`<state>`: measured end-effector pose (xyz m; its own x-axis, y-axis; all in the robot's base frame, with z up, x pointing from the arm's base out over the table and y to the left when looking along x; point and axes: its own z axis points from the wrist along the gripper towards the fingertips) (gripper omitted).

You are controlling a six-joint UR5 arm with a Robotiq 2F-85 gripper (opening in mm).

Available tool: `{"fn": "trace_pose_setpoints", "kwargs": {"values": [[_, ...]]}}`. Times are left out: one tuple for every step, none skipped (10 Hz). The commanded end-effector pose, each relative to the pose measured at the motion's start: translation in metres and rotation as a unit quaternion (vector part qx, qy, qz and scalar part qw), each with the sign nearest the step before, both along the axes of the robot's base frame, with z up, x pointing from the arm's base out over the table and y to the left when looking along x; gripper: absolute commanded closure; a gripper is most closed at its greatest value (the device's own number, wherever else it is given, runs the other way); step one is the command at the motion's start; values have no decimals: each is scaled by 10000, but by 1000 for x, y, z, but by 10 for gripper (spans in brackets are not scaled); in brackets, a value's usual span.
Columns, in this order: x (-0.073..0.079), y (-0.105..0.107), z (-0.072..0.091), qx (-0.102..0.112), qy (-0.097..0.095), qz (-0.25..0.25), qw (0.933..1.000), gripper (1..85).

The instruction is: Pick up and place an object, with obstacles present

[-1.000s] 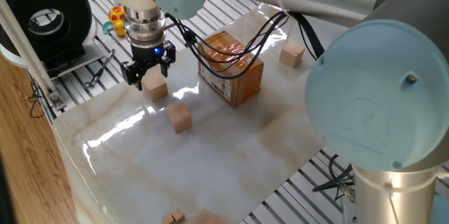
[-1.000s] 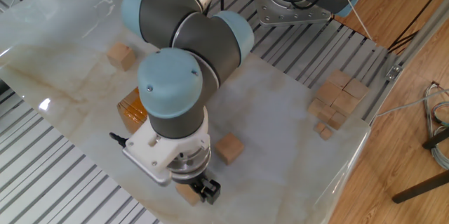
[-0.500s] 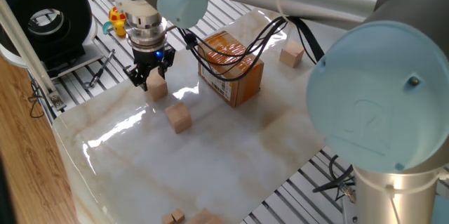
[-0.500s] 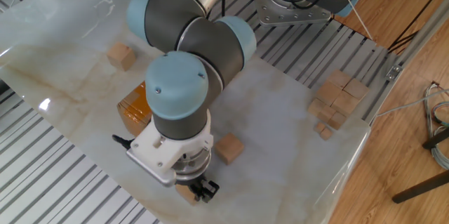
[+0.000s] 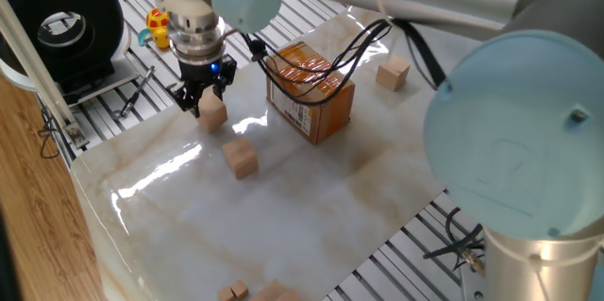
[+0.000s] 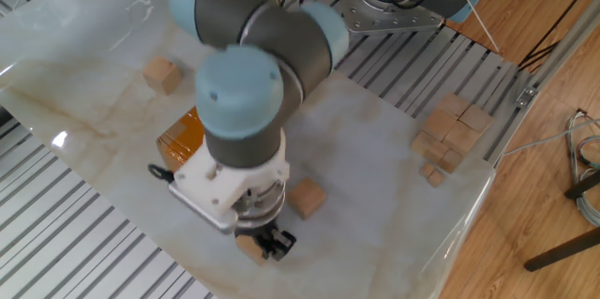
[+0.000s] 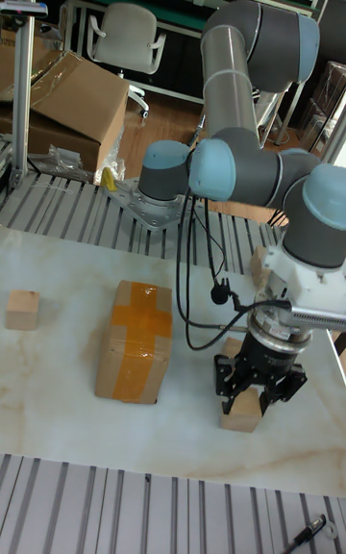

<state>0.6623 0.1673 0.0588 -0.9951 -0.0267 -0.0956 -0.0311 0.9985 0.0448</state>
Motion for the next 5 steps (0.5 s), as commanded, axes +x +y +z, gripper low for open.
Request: {"fn": "trace_pose_setpoints", "kwargs": {"values": [[-10, 10, 36, 289, -60, -22, 9996, 843], [-4, 7, 37, 229, -179, 32, 9996, 843], [10, 6, 39, 195, -466, 83, 9987, 843], [22, 1, 41, 98, -688, 91, 9975, 843], [19, -2, 38, 78, -636, -18, 9979, 843]]}}
